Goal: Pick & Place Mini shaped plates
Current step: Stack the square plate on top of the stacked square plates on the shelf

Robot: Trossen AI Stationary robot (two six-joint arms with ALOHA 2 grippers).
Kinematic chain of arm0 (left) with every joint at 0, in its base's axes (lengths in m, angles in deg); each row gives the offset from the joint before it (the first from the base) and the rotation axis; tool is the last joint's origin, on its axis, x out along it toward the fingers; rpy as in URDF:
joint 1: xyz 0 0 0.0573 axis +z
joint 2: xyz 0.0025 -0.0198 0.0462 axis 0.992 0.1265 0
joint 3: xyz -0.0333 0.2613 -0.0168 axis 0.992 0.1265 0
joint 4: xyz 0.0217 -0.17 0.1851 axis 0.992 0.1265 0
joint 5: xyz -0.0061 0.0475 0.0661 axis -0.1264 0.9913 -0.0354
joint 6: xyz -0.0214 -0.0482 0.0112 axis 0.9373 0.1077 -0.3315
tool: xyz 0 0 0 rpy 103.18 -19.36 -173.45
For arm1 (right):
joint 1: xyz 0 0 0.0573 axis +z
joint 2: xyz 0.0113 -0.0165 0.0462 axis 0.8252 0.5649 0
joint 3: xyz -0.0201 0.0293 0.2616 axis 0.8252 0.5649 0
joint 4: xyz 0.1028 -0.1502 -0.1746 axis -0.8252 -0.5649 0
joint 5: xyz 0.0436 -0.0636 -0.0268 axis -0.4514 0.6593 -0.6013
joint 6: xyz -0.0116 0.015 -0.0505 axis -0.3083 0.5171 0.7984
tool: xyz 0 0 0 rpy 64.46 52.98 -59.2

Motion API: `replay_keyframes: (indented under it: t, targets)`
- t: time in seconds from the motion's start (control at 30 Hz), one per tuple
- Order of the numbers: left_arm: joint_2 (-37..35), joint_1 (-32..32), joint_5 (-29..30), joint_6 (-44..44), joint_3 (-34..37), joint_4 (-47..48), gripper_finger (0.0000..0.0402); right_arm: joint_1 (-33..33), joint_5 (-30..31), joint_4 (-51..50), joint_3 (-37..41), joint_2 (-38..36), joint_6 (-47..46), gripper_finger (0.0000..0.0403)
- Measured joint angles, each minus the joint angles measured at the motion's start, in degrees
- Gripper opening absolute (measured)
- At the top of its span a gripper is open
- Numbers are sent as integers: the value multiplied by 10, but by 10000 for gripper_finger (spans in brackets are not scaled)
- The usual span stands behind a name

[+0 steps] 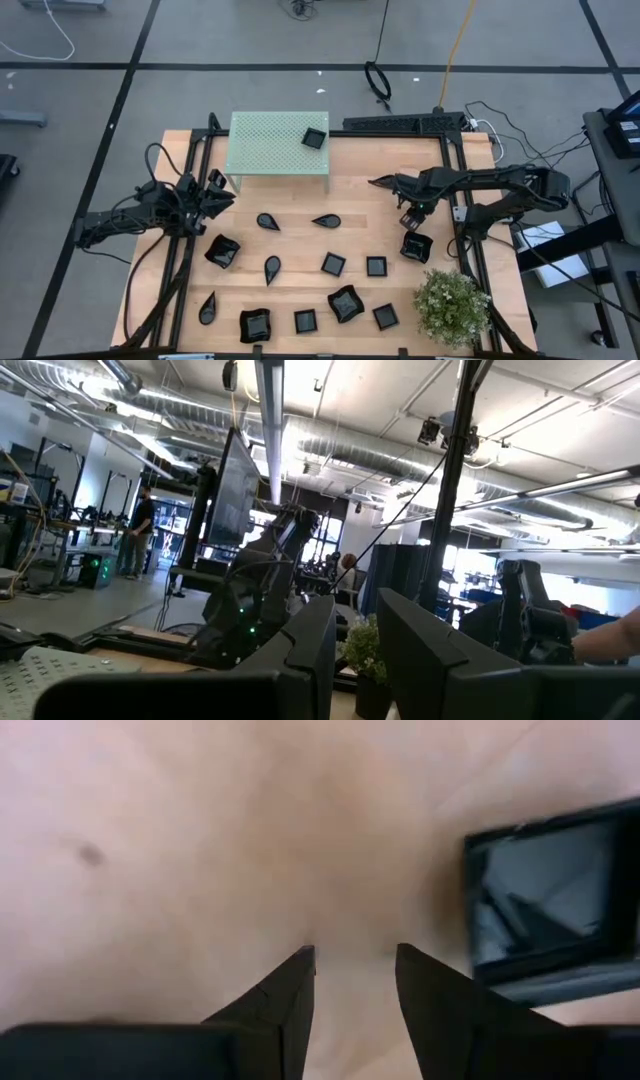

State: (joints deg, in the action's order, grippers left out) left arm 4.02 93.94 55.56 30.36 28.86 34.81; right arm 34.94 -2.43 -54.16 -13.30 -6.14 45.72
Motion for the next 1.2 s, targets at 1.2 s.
replay_keyframes:
  t: [1.2]
  targets:
    - [0,0,0,0,0,0,81,-62,89,41,21,8,13,14]
